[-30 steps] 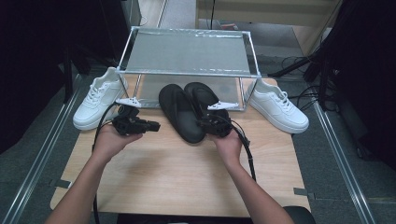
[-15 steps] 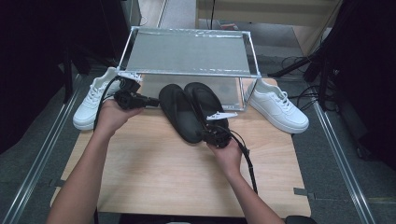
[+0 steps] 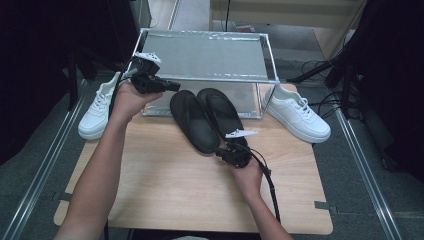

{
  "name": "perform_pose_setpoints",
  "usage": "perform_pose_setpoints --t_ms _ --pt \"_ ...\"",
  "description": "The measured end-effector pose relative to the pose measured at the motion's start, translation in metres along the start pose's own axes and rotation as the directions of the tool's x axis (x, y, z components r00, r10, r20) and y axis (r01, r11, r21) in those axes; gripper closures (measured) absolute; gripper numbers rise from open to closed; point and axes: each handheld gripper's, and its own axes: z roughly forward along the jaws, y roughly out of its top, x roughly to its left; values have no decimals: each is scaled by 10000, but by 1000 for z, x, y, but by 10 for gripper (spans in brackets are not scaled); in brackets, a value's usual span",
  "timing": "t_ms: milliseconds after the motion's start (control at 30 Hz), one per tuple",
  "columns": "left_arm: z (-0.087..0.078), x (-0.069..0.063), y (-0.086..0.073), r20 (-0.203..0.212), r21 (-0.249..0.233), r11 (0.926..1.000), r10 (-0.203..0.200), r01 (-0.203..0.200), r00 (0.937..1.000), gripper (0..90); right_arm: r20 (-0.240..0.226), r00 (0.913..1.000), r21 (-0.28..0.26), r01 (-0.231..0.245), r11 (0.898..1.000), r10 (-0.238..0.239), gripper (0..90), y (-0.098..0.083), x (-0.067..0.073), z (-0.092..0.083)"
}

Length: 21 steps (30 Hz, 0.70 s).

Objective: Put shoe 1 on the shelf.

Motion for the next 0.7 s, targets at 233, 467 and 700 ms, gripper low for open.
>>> perform_pose_setpoints --t_ms 233,467,700 --pt "-1 16 12 -239 -267 9996 -105 99 9997 895 152 9999 237 -10 9997 6 900 -6 0 3" --pt "4 34 21 -316 30 10000 -46 47 9995 890 203 9998 162 -91 9998 87 900 -4 3 12" --pt "8 45 16 -423 -280 9992 -287 275 9987 886 162 9999 228 -10 9997 6 893 -3 3 13"
